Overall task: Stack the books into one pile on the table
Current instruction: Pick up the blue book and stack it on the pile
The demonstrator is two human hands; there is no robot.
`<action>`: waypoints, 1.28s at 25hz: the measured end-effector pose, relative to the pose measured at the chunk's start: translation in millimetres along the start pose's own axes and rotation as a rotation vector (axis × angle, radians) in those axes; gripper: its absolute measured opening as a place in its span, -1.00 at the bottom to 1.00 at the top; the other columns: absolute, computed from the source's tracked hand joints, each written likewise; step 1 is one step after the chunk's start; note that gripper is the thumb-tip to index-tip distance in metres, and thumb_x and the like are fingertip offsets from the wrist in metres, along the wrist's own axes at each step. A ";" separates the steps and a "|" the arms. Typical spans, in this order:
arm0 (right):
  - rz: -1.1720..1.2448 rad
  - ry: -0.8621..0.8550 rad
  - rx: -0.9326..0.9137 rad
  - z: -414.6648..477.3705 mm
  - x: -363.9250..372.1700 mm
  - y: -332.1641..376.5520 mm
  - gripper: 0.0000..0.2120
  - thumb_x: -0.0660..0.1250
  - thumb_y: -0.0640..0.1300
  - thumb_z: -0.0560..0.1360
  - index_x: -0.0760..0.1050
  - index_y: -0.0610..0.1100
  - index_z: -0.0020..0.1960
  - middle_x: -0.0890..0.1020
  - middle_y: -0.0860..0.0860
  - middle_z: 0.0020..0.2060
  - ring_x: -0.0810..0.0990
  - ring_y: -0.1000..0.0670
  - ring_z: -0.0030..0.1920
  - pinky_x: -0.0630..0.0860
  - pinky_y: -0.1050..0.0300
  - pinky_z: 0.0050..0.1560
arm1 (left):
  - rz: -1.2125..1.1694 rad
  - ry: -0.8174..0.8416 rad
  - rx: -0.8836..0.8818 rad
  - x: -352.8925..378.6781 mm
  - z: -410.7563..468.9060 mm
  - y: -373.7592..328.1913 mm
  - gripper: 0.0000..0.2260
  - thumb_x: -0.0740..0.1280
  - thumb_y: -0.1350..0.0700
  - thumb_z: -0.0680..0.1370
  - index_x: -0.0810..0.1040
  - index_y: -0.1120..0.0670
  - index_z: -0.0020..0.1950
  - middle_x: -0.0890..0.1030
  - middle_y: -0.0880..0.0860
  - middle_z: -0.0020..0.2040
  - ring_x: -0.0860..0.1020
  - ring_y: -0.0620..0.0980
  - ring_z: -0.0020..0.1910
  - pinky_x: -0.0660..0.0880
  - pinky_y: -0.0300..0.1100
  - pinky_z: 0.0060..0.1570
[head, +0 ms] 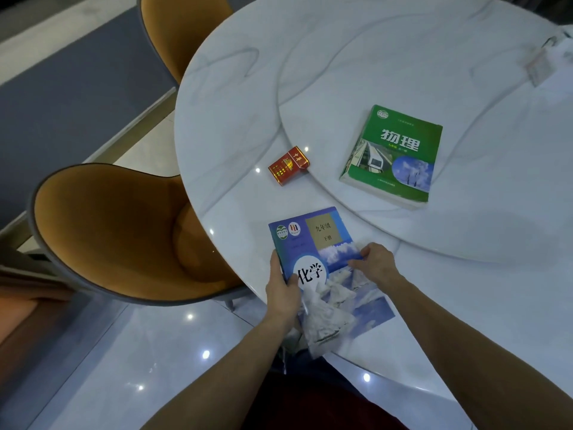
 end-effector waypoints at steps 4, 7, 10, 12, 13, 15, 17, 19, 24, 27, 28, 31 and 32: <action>0.452 0.061 0.049 -8.5 -4.6 -4.6 -0.81 0.44 -0.19 0.43 0.41 -0.15 -0.14 0.48 -0.01 -0.27 0.46 -0.02 -0.23 0.37 0.24 -0.33 | -0.053 0.062 0.075 -14.8 14.3 -18.8 -0.44 0.16 0.38 0.58 0.22 -0.15 0.45 0.56 0.10 0.25 0.54 0.12 0.21 0.49 0.15 0.24; 0.650 0.117 0.042 -10.9 -7.9 -1.1 -0.76 0.42 -0.25 0.44 0.37 -0.05 -0.21 0.52 -0.04 -0.26 0.46 0.05 -0.33 0.33 0.24 -0.37 | -0.099 0.120 0.102 -19.3 23.4 -39.7 -0.47 0.17 0.38 0.58 0.27 -0.11 0.42 0.57 0.11 0.23 0.55 0.15 0.21 0.51 0.18 0.20; 0.736 0.103 0.013 -10.4 -20.4 4.2 -0.76 0.39 -0.28 0.45 0.37 -0.04 -0.21 0.54 -0.04 -0.25 0.48 0.05 -0.32 0.35 0.21 -0.36 | -0.117 0.131 0.105 -14.9 32.0 -61.6 -0.52 0.21 0.35 0.58 0.29 -0.04 0.43 0.59 0.13 0.16 0.57 0.17 0.18 0.54 0.20 0.15; 0.810 0.094 -0.015 -8.2 -34.2 6.7 -0.77 0.38 -0.31 0.46 0.39 -0.05 -0.19 0.55 -0.05 -0.23 0.51 -0.02 -0.24 0.41 0.13 -0.29 | -0.103 0.117 0.100 -9.1 38.1 -78.2 -0.52 0.24 0.30 0.58 0.28 -0.03 0.45 0.60 0.15 0.14 0.57 0.17 0.17 0.56 0.15 0.13; 0.837 0.091 -0.030 -7.4 -42.2 7.9 -0.78 0.37 -0.33 0.46 0.40 -0.06 -0.18 0.55 -0.05 -0.23 0.51 -0.05 -0.22 0.43 0.10 -0.26 | -0.093 0.115 0.112 -5.6 40.5 -87.0 -0.52 0.25 0.28 0.58 0.28 -0.03 0.46 0.61 0.15 0.14 0.58 0.16 0.16 0.57 0.12 0.11; 0.887 0.065 -0.053 -5.5 -61.4 8.3 -0.80 0.36 -0.34 0.46 0.41 -0.08 -0.15 0.55 -0.08 -0.24 0.51 -0.05 -0.25 0.44 0.10 -0.26 | -0.059 0.139 0.164 6.7 44.9 -106.8 -0.53 0.25 0.27 0.58 0.30 -0.04 0.46 0.63 0.16 0.12 0.59 0.15 0.13 0.57 0.05 0.08; 0.919 0.018 -0.073 -2.0 -79.6 7.9 -0.81 0.35 -0.34 0.47 0.42 -0.09 -0.13 0.57 -0.12 -0.21 0.52 -0.04 -0.27 0.45 0.14 -0.29 | -0.021 0.168 0.211 21.9 50.7 -126.9 -0.54 0.25 0.27 0.58 0.34 -0.07 0.43 0.65 0.14 0.10 0.60 0.14 0.11 0.57 0.07 0.09; 0.944 -0.032 -0.091 3.2 -98.6 7.1 -0.82 0.36 -0.32 0.46 0.43 -0.09 -0.12 0.58 -0.14 -0.15 0.52 -0.03 -0.27 0.46 0.14 -0.28 | 0.011 0.196 0.278 39.1 57.2 -146.7 -0.56 0.24 0.28 0.57 0.39 -0.08 0.40 0.65 0.09 0.13 0.61 0.13 0.13 0.58 0.09 0.10; 0.984 -0.148 -0.115 19.5 -141.9 11.7 -0.79 0.36 -0.33 0.46 0.43 -0.05 -0.17 0.58 -0.16 -0.10 0.52 -0.09 -0.20 0.46 0.04 -0.17 | 0.081 0.214 0.348 77.6 73.5 -188.9 -0.61 0.23 0.26 0.57 0.42 -0.07 0.36 0.65 0.05 0.08 0.62 0.04 0.09 0.61 0.04 0.04; 0.993 -0.215 -0.116 37.2 -163.5 15.2 -0.85 0.36 -0.32 0.46 0.47 -0.13 -0.04 0.55 -0.20 -0.12 0.49 -0.06 -0.28 0.44 0.11 -0.25 | 0.093 0.223 0.306 99.3 87.8 -213.5 -0.60 0.23 0.21 0.60 0.36 -0.09 0.40 0.65 0.04 -0.04 0.61 -0.07 -0.07 0.58 -0.07 -0.10; 0.981 -0.238 -0.112 42.9 -169.9 16.7 -0.82 0.37 -0.32 0.46 0.49 -0.16 0.03 0.56 -0.20 -0.11 0.50 -0.06 -0.26 0.46 0.10 -0.23 | 0.104 0.243 0.314 106.5 93.3 -221.8 -0.61 0.23 0.21 0.59 0.36 -0.08 0.39 0.65 0.06 -0.03 0.61 -0.06 -0.08 0.58 -0.10 -0.14; 0.960 -0.303 -0.073 62.6 -186.3 22.1 -0.74 0.35 -0.32 0.48 0.51 -0.24 0.16 0.60 -0.18 -0.14 0.55 -0.04 -0.29 0.52 0.11 -0.20 | 0.165 0.282 0.382 128.6 114.4 -247.4 -0.61 0.23 0.25 0.58 0.36 -0.01 0.38 0.63 0.11 -0.01 0.60 0.00 -0.08 0.55 -0.18 -0.21; 0.963 -0.316 -0.060 69.6 -190.8 24.5 -0.75 0.34 -0.32 0.48 0.52 -0.25 0.16 0.61 -0.16 -0.17 0.55 -0.01 -0.31 0.52 0.14 -0.23 | 0.183 0.287 0.395 136.4 123.4 -253.9 -0.62 0.22 0.27 0.58 0.36 0.01 0.38 0.62 0.11 -0.02 0.59 0.01 -0.09 0.54 -0.18 -0.20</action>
Point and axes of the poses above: each hand's wrist, its own z-axis towards the middle knuckle, its own x-axis out of the palm, y = z × x, the point moved 4 cm from there along z, towards the middle knuckle
